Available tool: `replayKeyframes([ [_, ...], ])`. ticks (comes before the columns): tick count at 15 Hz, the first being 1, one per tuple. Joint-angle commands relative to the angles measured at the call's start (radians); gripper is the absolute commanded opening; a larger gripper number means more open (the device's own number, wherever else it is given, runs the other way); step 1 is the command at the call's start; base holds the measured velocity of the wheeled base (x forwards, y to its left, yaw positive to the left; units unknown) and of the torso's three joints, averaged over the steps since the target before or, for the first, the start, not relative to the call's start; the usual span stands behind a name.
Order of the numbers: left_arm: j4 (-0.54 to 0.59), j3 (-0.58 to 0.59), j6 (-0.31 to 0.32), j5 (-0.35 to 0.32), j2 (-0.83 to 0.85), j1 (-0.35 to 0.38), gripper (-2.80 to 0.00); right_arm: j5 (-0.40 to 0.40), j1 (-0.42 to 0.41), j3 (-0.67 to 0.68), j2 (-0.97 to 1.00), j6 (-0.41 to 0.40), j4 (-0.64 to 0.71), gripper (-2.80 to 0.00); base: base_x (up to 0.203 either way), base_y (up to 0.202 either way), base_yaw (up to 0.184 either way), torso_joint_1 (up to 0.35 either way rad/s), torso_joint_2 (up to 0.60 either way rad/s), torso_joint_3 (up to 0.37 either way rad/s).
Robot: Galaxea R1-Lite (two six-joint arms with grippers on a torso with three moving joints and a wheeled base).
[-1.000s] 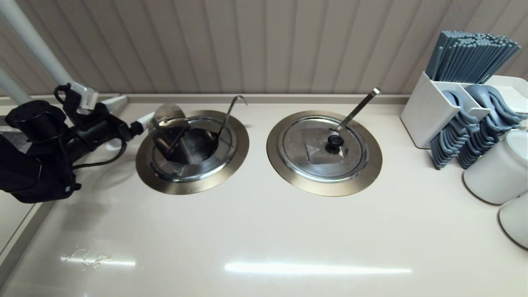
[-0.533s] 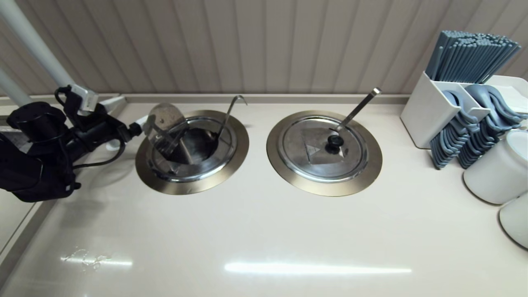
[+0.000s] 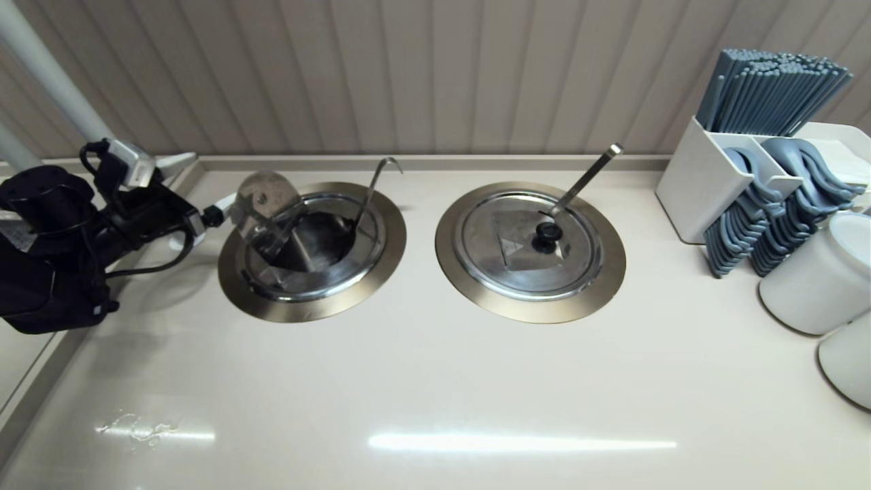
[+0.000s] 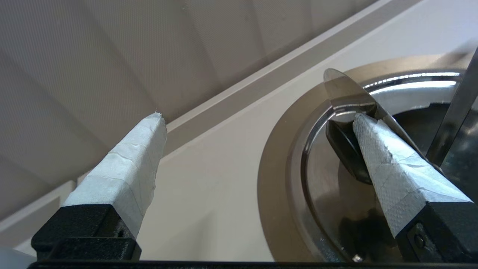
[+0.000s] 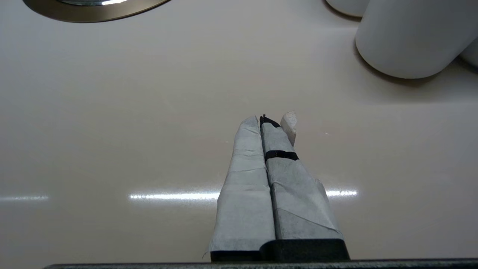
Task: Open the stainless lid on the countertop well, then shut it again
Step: Open the lid
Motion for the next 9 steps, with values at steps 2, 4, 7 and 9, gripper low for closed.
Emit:
replayKeyframes([
  [2,0.034,0.015,0.087,-0.053,-0.005,0.029,0.00,0.000,0.000,0.000,0.000,-0.001,0.001,-2.80,0.000,0.000,0.000,0.000,0.00,0.000],
  [4,0.021,0.013,0.158,-0.053,0.002,0.065,0.00,0.000,0.000,0.000,0.000,0.000,0.001,-2.80,0.000,0.000,0.000,0.000,0.00,0.000],
  [7,0.016,0.051,0.270,-0.053,-0.025,0.090,0.00,0.000,0.000,0.000,0.000,0.000,0.001,-2.80,0.000,0.000,0.000,0.000,0.00,0.000],
  [9,0.015,0.079,0.375,-0.045,-0.032,0.092,0.00,0.000,0.000,0.000,0.000,0.000,0.001,-2.80,0.000,0.000,0.000,0.000,0.00,0.000],
])
